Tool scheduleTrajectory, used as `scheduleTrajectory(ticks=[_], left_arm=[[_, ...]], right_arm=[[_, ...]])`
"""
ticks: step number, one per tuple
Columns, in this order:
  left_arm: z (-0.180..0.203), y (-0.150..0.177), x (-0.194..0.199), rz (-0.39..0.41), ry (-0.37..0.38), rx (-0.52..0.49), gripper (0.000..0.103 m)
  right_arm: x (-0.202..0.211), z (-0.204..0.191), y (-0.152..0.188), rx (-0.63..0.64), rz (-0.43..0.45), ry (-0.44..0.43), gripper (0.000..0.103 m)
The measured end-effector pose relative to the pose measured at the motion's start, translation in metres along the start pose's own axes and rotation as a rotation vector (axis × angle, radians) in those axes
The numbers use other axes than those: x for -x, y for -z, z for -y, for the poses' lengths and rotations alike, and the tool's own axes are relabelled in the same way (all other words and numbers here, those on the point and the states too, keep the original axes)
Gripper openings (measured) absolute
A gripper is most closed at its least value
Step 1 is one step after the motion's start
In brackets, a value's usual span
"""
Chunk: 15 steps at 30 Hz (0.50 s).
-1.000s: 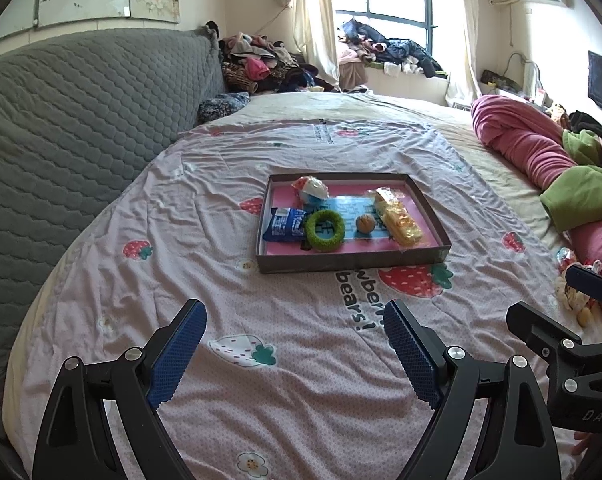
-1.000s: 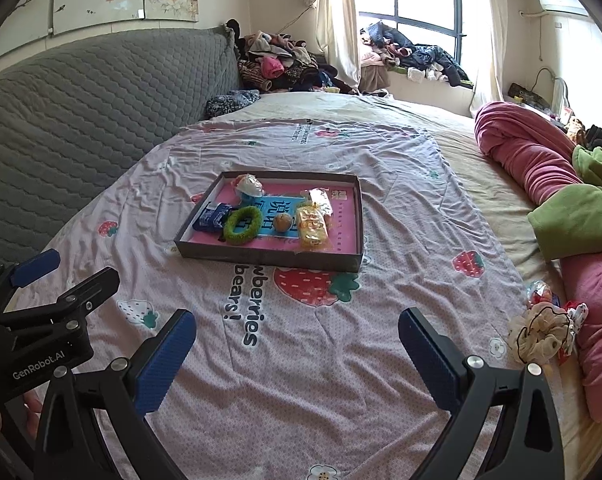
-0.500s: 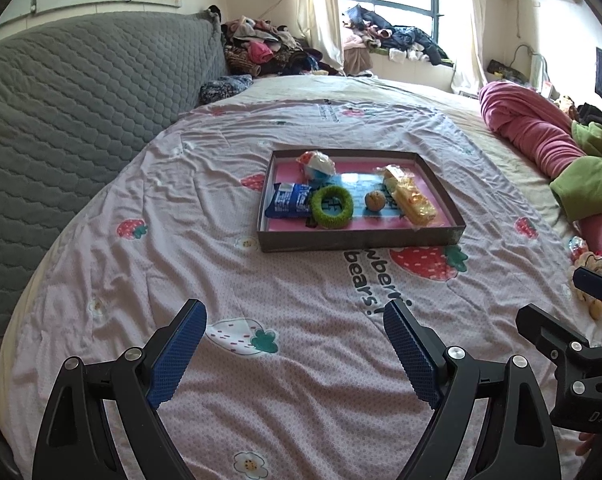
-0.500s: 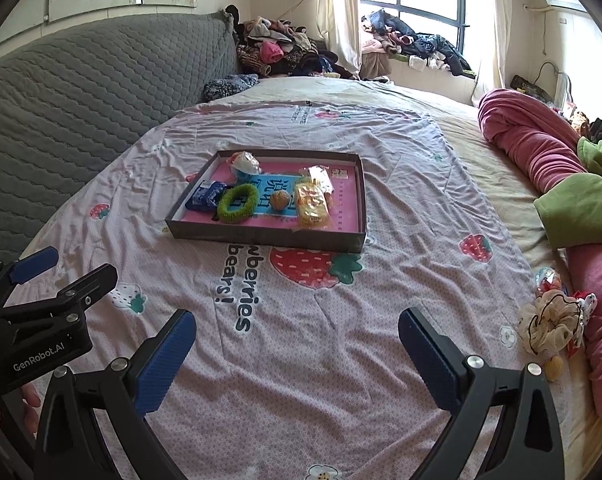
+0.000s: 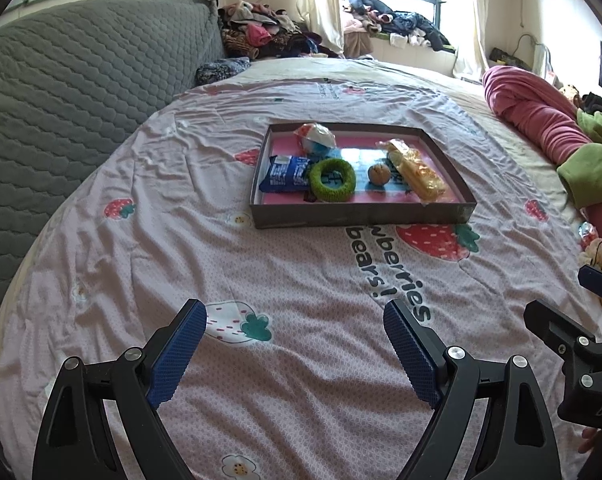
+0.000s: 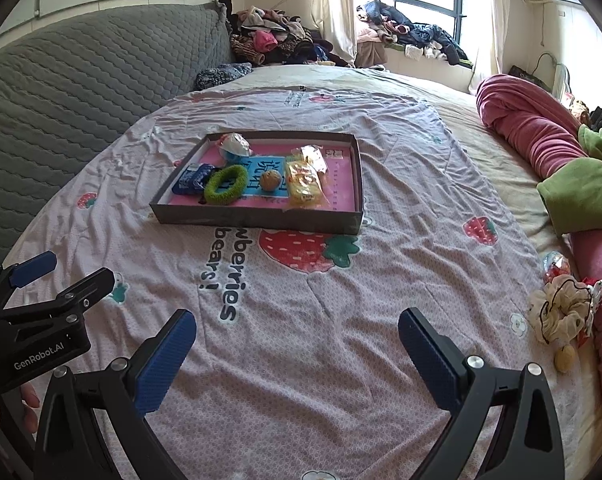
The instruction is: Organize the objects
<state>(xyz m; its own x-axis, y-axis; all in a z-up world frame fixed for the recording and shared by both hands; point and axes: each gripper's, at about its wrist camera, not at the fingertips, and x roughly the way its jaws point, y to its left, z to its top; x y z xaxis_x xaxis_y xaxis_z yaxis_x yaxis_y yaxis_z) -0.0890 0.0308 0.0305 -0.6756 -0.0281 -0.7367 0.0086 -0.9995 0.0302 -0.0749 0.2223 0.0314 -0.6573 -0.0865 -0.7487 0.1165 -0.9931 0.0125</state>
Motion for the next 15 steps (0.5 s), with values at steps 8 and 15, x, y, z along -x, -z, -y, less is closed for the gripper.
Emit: scheduleTrajectory(ticks=[8, 15], left_arm=[[0.000, 0.006, -0.012, -0.015, 0.000, 0.003, 0.091], [-0.002, 0.010, -0.019, -0.025, 0.002, 0.010, 0.091]], right_arm=[[-0.011, 0.002, 0.007, -0.002, -0.012, -0.003, 0.102], [-0.017, 0.002, 0.012, -0.002, -0.015, -0.003, 0.102]])
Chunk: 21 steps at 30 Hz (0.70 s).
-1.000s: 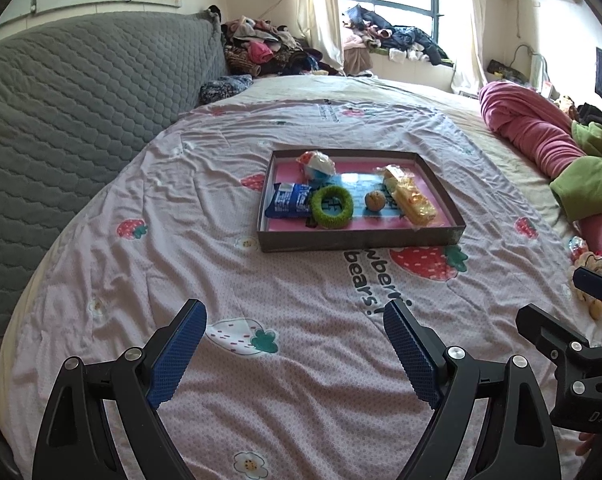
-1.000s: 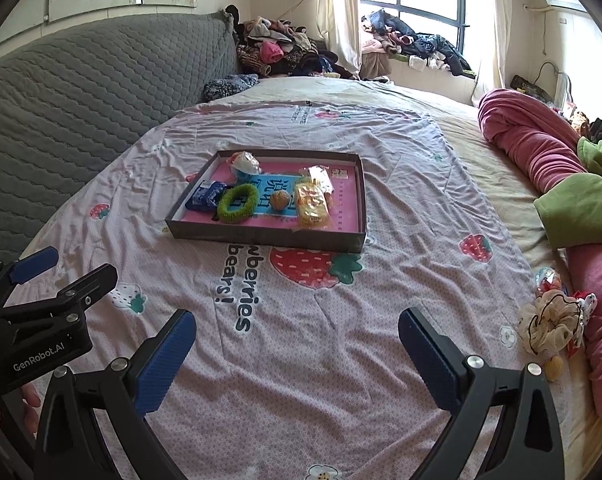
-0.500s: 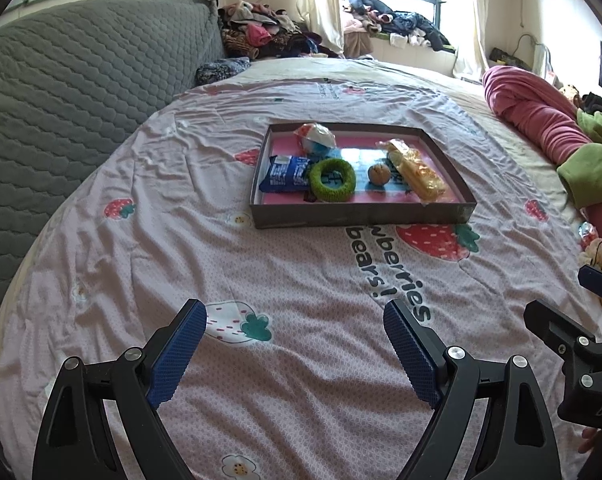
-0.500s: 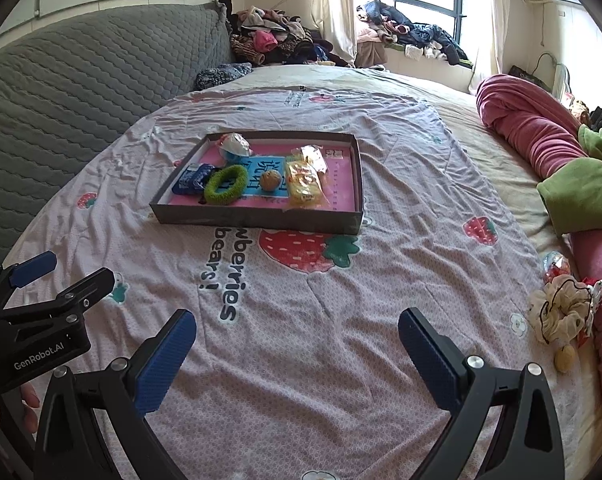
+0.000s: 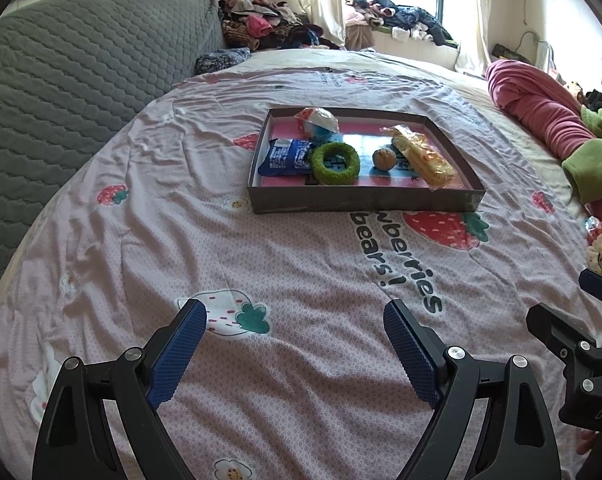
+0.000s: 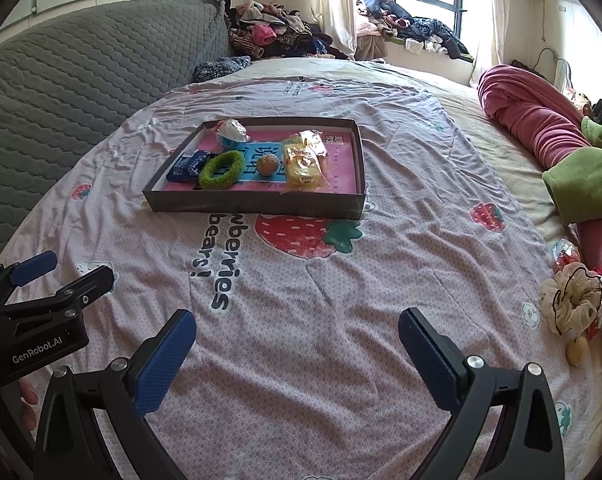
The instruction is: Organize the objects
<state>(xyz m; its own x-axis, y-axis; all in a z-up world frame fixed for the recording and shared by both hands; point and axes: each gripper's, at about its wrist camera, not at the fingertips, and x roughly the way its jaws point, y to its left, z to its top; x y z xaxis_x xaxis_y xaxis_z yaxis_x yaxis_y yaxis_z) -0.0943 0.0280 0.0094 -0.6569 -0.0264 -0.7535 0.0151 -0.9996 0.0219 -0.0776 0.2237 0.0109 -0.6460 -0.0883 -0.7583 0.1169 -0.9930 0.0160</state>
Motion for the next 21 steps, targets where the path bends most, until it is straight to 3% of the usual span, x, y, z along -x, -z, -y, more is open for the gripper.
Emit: scheduleTrajectory(ticks=[21], left_arm=[[-0.002, 0.013, -0.010, 0.000, 0.011, -0.001, 0.091]], right_arm=[[-0.013, 0.005, 0.016, -0.005, -0.027, 0.005, 0.102]])
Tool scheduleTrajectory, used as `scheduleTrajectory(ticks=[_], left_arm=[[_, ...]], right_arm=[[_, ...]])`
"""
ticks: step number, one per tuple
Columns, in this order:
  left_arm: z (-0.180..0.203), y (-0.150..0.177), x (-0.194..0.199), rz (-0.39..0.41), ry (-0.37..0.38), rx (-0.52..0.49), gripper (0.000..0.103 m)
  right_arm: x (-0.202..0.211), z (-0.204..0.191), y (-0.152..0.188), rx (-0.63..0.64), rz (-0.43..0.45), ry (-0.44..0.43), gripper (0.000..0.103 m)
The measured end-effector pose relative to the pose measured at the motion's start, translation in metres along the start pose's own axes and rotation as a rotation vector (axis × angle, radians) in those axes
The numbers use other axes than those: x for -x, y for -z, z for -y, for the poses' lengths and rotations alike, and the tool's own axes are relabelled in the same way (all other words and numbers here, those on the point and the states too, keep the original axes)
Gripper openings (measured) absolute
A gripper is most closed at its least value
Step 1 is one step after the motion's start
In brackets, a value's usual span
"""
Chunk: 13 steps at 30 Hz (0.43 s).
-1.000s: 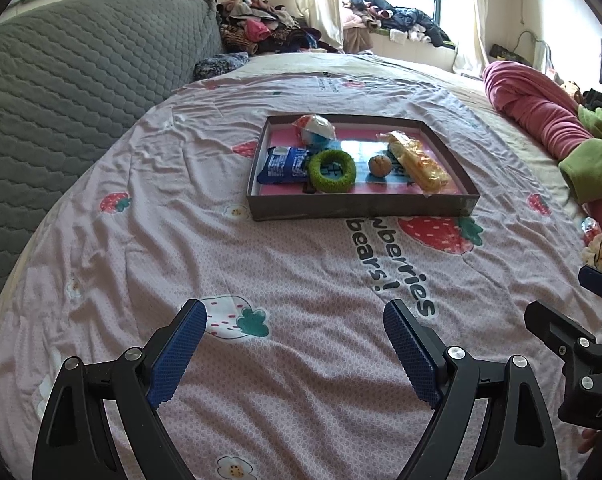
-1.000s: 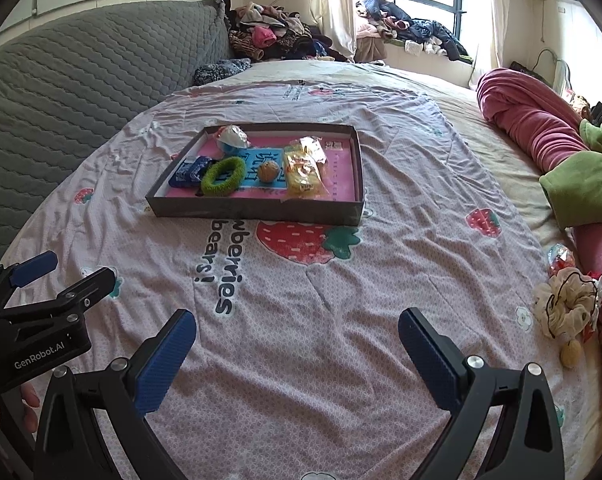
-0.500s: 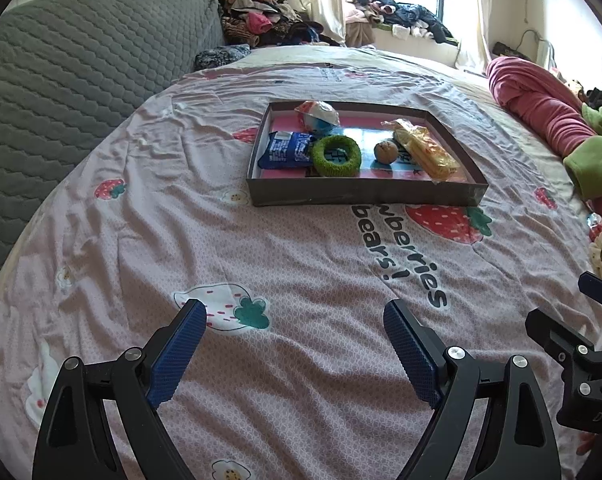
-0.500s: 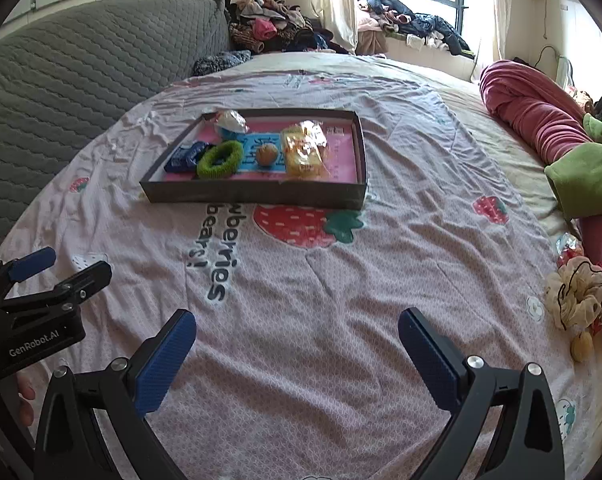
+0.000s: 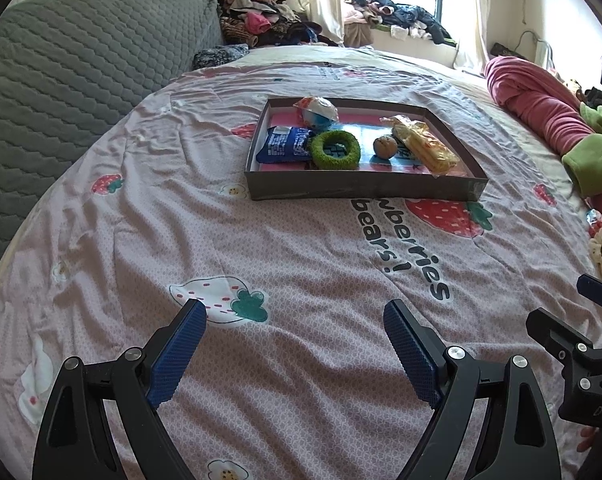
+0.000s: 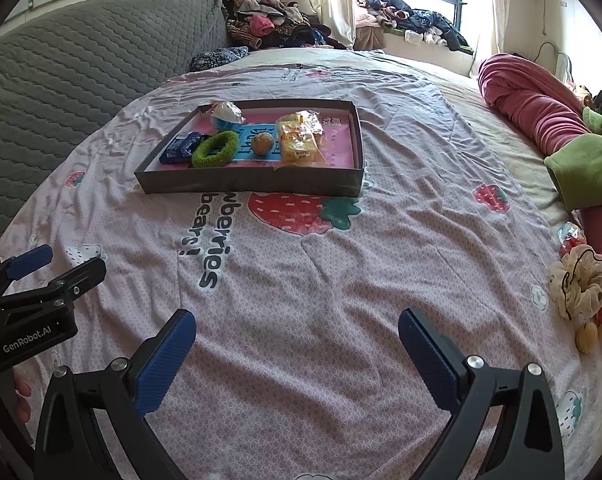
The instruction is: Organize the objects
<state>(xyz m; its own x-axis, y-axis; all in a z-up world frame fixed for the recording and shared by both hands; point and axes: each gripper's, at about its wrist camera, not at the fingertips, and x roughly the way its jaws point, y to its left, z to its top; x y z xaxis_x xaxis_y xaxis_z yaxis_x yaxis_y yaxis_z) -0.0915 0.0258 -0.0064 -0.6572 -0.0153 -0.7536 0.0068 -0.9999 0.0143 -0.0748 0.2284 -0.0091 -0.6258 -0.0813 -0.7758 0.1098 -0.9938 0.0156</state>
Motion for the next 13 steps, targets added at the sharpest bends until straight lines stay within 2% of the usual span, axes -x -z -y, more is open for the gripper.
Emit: scheduleTrajectory(ticks=[13], left_arm=[[-0.004, 0.016, -0.013, -0.021, -0.021, -0.005, 0.091]], right_arm=[[-0.009, 0.004, 0.011, 0.000, -0.031, 0.014, 0.102]])
